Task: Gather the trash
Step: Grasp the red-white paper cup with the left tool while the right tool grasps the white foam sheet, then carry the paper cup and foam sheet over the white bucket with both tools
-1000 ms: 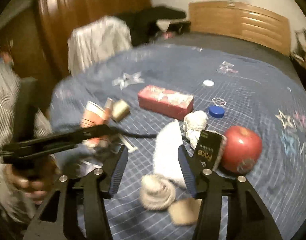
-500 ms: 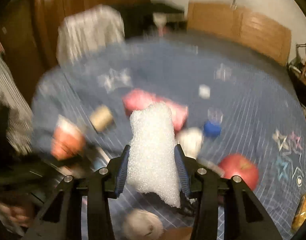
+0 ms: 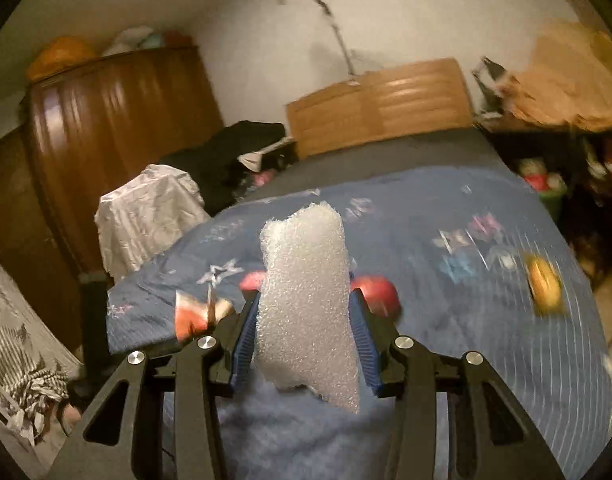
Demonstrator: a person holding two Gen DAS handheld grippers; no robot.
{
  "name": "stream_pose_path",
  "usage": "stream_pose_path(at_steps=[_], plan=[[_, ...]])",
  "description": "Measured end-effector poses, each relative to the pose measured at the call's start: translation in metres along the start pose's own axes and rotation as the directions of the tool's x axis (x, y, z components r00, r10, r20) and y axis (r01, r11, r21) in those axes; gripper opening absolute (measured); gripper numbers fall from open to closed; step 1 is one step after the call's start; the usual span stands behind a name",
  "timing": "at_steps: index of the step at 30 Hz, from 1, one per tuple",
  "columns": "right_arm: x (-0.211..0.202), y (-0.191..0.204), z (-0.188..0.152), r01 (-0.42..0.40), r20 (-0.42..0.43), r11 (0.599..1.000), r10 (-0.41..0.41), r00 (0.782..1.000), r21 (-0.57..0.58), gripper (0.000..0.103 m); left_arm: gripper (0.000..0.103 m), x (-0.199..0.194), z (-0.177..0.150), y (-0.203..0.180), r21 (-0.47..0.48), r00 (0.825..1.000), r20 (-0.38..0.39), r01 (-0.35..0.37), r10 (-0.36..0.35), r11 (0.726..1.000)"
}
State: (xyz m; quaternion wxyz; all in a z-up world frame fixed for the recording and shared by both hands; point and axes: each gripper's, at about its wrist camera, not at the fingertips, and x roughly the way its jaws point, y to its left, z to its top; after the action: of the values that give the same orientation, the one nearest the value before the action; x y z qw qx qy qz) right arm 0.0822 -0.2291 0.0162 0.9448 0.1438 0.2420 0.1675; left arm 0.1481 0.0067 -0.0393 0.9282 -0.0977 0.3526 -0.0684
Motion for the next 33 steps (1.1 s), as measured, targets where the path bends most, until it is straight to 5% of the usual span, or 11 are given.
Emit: stream_pose_path(at_steps=[9,33], plan=[[-0.021,-0.003,-0.079,0.074,-0.016,0.997,-0.074,0.997,0.008,0.046,0.036,-0.014,-0.020,-0.060,0.152,0.996,0.055,-0.085,0.077,0.985],[-0.057,-0.029,-0.082,0.104,0.038,0.993,-0.106,0.994,0.057,0.046,0.036,-0.027,-0.041,-0.141,0.307,0.990,0.114,-0.110,0.079,0.945]])
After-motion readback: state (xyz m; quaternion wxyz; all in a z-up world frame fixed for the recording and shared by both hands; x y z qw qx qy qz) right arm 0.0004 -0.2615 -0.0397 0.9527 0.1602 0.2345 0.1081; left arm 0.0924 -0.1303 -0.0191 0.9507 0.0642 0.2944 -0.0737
